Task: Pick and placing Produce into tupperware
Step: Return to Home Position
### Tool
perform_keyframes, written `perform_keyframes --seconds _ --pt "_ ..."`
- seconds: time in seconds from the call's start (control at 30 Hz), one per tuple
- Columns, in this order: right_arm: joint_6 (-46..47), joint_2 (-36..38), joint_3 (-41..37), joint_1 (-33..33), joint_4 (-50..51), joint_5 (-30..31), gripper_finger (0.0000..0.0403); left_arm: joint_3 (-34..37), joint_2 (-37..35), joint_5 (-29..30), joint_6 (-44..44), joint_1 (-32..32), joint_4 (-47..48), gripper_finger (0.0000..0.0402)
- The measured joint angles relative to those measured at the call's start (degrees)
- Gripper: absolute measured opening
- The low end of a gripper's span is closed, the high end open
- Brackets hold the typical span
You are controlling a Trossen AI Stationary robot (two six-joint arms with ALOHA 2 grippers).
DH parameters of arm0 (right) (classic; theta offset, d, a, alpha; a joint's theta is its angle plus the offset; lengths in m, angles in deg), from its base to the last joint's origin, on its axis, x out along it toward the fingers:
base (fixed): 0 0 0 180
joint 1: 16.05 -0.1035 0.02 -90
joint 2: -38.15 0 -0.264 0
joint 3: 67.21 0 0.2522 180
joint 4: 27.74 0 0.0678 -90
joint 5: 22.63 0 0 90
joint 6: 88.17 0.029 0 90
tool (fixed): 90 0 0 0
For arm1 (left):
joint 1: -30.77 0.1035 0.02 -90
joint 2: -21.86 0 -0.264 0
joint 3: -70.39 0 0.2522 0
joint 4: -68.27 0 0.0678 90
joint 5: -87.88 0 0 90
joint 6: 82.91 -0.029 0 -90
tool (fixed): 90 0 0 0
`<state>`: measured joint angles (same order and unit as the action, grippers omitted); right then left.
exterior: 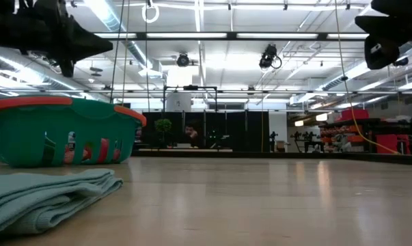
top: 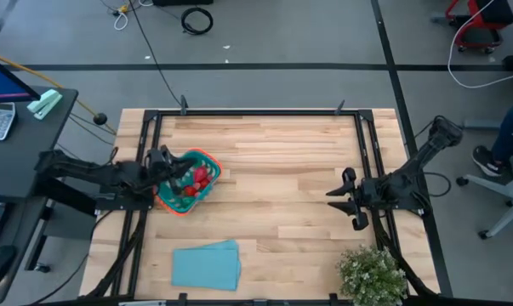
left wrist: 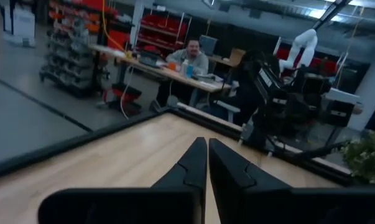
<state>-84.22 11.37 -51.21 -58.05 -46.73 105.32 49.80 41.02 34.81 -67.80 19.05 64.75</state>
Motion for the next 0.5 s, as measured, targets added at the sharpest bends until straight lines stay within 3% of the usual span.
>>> perform_keyframes --seconds 0.5 --pt "-0.7 0.7 -1.7 -7.4 -0.4 10.2 0.0144 0.0 -16.7 0.1 -1.3 0.0 15.9 0.0011"
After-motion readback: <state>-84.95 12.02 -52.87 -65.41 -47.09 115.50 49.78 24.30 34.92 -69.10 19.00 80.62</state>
